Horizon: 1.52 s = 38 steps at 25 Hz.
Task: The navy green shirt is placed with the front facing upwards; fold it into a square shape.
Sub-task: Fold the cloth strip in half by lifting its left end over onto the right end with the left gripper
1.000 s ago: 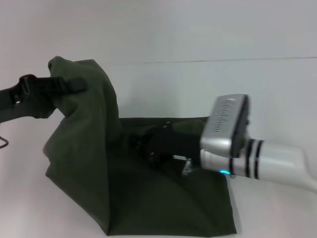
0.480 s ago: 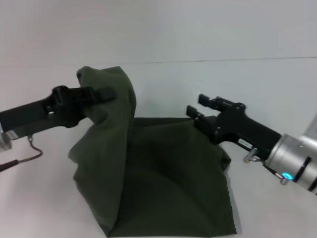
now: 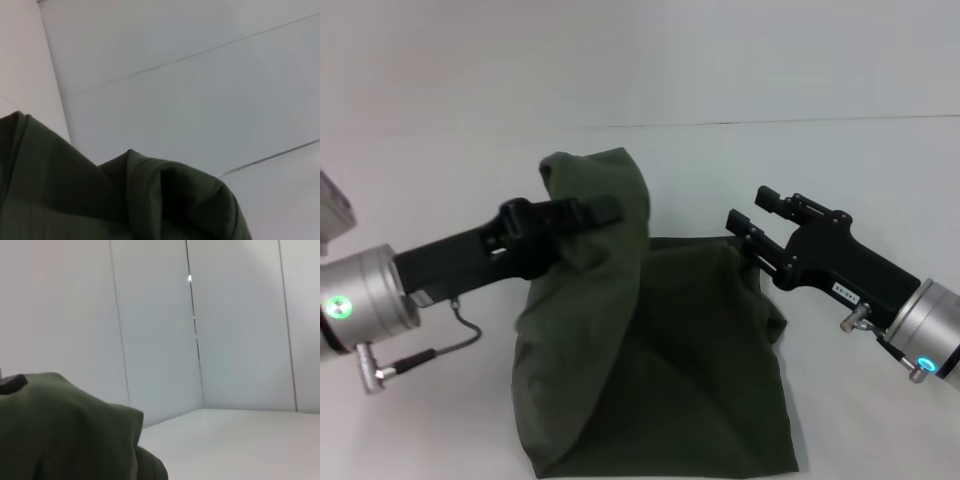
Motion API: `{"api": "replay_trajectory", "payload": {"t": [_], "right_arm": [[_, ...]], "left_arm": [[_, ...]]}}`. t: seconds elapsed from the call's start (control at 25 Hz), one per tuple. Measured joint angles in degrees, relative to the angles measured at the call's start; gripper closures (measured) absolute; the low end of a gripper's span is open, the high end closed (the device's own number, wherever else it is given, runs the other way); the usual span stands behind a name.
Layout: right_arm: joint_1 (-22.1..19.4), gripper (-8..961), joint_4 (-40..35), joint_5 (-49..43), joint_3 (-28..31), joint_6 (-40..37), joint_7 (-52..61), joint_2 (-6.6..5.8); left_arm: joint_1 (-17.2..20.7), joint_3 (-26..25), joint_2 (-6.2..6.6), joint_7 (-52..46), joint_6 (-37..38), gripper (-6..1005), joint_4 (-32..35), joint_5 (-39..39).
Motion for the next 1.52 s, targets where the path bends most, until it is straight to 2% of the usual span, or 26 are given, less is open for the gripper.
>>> {"api": "replay_trajectory", "payload": {"t": [0.16,0.36,0.68,0.84,1.36,1.52], "right_arm": [[-0.4,426,0.0,0.0,1.0,-0.1,0.0,0.02],[-2.2,417,0.0,0.0,5.7,-2.2,-0.1,0.02],[-5.2,386,0.0,0.0,13.7,-5.8,-0.1,-0.07],[-5.9,343,0.0,0.0,14.4,-5.5,-0.1,-0.07],[-6.7,345,-0.1,0.0,14.6,-4.0,-0.1,-0.07],[-6.8,345,-0.1,0.0,14.4,-3.1,0.1,-0.07]], "left_arm": [[-0.4,0.1,-0.97,2.4,-1.4,868,-2.3,0.0],[-0.9,0.2,-1.05,5.6,-3.5,868,-6.6,0.2],[-1.1,1.9,-1.35,12.0,-6.8,867,-9.6,0.4],[-1.5,3.5,-1.47,15.4,-10.0,849,-11.1,0.3],[-3.1,6.4,-1.61,20.8,-16.4,772,-14.4,0.4],[-3.3,7.0,-1.65,25.1,-17.5,748,-15.2,0.5]]}}
